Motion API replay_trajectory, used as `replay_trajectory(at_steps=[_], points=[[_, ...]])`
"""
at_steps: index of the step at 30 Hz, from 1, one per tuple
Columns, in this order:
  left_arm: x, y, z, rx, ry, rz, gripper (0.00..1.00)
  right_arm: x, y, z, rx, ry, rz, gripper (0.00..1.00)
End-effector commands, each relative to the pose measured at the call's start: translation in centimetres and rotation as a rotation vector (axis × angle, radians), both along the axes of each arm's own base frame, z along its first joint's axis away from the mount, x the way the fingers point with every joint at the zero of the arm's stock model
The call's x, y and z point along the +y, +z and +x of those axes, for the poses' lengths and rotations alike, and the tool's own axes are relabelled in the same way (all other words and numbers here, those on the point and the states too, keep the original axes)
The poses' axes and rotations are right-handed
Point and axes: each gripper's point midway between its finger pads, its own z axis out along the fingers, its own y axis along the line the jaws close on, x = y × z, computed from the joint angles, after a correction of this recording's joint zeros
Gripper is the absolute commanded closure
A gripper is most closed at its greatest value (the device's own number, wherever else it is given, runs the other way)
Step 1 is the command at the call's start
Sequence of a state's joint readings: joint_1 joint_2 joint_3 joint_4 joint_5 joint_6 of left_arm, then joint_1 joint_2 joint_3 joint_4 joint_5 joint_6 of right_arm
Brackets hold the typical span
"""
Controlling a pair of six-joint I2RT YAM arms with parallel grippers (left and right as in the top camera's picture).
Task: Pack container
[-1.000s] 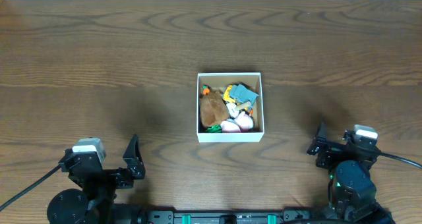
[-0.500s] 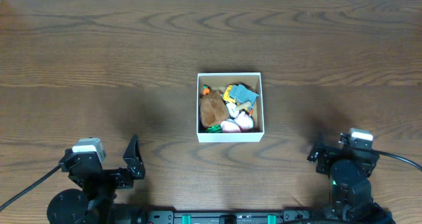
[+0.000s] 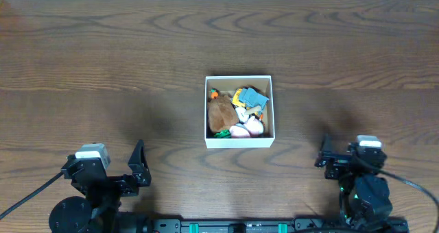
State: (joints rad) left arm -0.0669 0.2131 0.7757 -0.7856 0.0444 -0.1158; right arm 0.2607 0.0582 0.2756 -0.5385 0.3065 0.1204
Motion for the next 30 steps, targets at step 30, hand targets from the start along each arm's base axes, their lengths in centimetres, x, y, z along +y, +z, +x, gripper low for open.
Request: replay_trajectory(at_steps=[30], points=[[0.3,-0.1,0.0,-0.001,0.019,0.003,0.02,1.4,-0.6,3.1,-0.244,0.174,-0.057,0.01]])
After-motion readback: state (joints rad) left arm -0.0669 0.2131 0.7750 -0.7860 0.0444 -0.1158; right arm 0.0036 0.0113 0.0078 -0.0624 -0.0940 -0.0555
